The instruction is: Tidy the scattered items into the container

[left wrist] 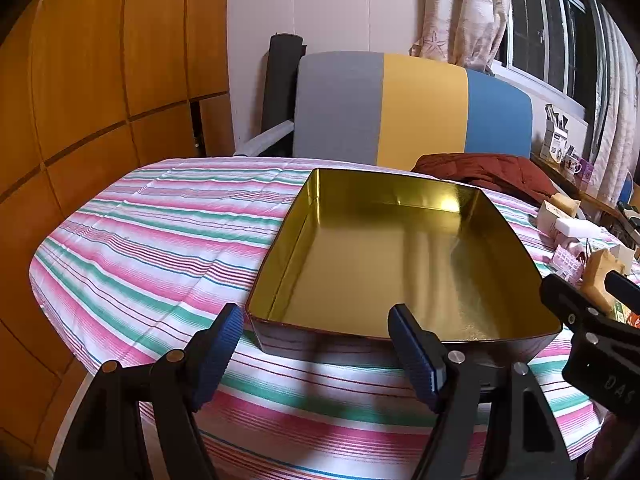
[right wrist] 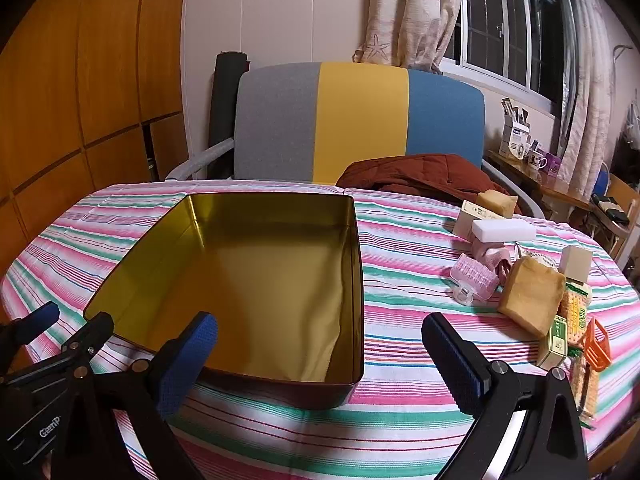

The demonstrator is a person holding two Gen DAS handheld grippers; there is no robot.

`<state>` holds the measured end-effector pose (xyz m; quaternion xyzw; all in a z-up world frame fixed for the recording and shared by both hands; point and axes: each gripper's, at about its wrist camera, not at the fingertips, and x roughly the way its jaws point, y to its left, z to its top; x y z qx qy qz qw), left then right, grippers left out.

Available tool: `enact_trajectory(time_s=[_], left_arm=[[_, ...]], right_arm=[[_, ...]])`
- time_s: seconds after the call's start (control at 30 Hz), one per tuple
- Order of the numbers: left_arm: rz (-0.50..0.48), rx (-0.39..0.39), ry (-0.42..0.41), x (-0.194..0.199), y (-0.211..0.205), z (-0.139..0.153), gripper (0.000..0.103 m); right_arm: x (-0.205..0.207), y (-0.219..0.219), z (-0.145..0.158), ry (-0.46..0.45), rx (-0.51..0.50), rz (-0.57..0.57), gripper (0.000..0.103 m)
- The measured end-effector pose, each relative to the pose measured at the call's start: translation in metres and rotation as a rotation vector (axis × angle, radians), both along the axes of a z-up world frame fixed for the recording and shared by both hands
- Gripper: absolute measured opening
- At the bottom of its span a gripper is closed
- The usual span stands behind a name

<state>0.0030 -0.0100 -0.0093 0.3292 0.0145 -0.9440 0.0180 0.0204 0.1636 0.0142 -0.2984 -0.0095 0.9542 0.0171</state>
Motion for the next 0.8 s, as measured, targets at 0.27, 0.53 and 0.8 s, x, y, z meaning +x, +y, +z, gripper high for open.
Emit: enact_trajectory(time_s=[0.27,0.53,0.8], left_arm=[[-0.012,0.0,-0.004,0.002,0.002,-0.001,0.077],[-0.019,0.007,-0.019,0.002,0.002,-0.003,0.077],[-0.042,0.009,-0.024,0.004,0.006,-0.004,0.077]], right_arm=[[0.007,0.0,0.002,0.031,-0.003,0.021,0.103],[0.012,0.002,0.002,0.047,-0.017,0.038,0.103],[0.018,0.01,0.002,0.058,-0.021,0.025,0.103]])
